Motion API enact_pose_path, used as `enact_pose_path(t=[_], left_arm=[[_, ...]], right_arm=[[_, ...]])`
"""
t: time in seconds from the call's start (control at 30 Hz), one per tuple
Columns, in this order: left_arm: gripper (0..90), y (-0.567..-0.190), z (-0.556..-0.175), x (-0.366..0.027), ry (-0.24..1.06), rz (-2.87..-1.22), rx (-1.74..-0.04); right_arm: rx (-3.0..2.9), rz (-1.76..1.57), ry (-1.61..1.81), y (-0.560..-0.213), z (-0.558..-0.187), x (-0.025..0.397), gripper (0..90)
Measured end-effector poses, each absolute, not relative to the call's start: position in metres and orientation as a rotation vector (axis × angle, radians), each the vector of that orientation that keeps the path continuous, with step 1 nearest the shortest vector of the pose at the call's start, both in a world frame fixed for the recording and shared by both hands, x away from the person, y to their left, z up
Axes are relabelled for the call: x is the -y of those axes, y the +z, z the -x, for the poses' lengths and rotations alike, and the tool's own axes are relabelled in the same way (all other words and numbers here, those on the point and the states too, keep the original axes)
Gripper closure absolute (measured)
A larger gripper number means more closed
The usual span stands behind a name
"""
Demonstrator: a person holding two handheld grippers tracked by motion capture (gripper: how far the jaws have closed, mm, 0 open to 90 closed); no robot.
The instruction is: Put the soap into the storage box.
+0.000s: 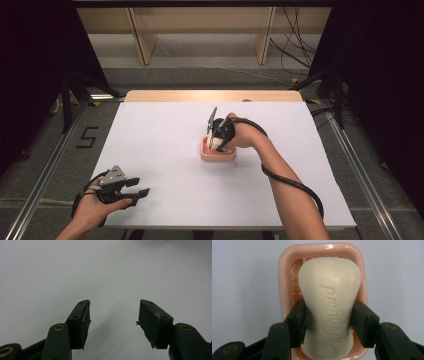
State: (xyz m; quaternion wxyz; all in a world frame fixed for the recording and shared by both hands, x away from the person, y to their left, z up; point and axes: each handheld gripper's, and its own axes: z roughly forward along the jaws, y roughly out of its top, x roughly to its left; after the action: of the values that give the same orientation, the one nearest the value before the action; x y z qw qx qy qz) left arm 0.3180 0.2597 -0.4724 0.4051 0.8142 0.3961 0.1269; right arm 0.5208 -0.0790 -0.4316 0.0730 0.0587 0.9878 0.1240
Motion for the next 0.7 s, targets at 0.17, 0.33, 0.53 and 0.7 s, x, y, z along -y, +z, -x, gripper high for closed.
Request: enact_pose_path(t=[0.17,0.33,0.53,0.7], left_arm=[[42.1,-0.472,-0.318,-0.260,0.321,-2.064,-0.995],[42.1,-0.472,-0.318,-0.260,0.329,-2.069,-0.993],[42.0,-0.472,-0.319,-0.260,0.338,-2.076,-0.976],[41.9,-0.472,-0.318,-0.260,0.332,-2.065,-0.996]], right_arm=[[-2.967,-0.165,0.374,-0.433,-0.521,0.079,49.8],[-2.955,-0.202,0.418,-0.430,-0.519,0.081,48.2],[-2.942,-0.246,0.465,-0.423,-0.516,0.086,41.7],[-2.922,-0.274,0.494,-0.422,-0.512,0.094,37.5]])
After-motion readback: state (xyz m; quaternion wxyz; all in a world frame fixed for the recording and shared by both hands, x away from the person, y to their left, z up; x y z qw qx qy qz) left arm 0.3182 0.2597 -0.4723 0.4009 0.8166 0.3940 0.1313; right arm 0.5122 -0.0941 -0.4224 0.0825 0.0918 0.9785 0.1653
